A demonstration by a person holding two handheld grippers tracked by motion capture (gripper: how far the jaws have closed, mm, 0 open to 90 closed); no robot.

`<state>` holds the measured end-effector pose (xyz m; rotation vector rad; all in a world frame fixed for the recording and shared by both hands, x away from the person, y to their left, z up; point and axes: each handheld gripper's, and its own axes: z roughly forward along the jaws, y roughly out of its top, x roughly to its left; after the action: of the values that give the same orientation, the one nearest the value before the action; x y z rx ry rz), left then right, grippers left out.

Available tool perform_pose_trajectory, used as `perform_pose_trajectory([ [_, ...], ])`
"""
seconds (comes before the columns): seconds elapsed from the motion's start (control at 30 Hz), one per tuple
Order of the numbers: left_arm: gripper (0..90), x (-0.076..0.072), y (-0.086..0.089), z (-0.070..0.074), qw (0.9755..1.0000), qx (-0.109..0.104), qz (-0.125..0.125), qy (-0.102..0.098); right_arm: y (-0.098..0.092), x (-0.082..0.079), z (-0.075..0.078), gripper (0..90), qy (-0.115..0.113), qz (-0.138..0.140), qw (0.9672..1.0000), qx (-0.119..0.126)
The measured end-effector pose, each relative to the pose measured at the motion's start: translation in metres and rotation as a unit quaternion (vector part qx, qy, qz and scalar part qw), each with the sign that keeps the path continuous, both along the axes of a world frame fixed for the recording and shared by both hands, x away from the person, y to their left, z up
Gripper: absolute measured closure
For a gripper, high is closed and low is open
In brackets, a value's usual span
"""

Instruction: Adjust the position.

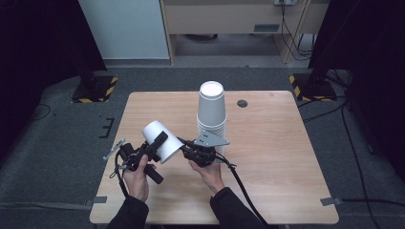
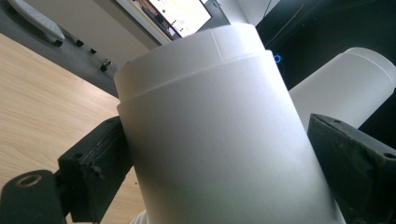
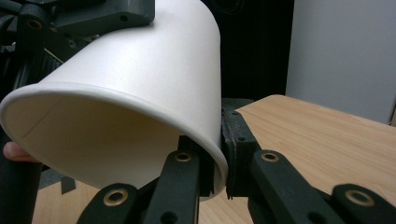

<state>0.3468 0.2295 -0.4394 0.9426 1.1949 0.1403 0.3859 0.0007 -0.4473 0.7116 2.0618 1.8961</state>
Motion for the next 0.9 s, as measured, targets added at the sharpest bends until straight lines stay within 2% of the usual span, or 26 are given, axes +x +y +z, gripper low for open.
perform_pose_trajectory([
  [0.63,7.9,0.001,0.004,0.003,1.0000,0.000,-0.003,-0.003,-0.010,-0.003,0.003,84.7,-0.002,0.001,1.0000,-0.009],
  [0.9,8.1,0.001,0.008,0.004,0.9999,-0.006,0.004,-0.007,-0.012,-0.003,0.005,84.8,0.000,0.002,1.0000,-0.007],
])
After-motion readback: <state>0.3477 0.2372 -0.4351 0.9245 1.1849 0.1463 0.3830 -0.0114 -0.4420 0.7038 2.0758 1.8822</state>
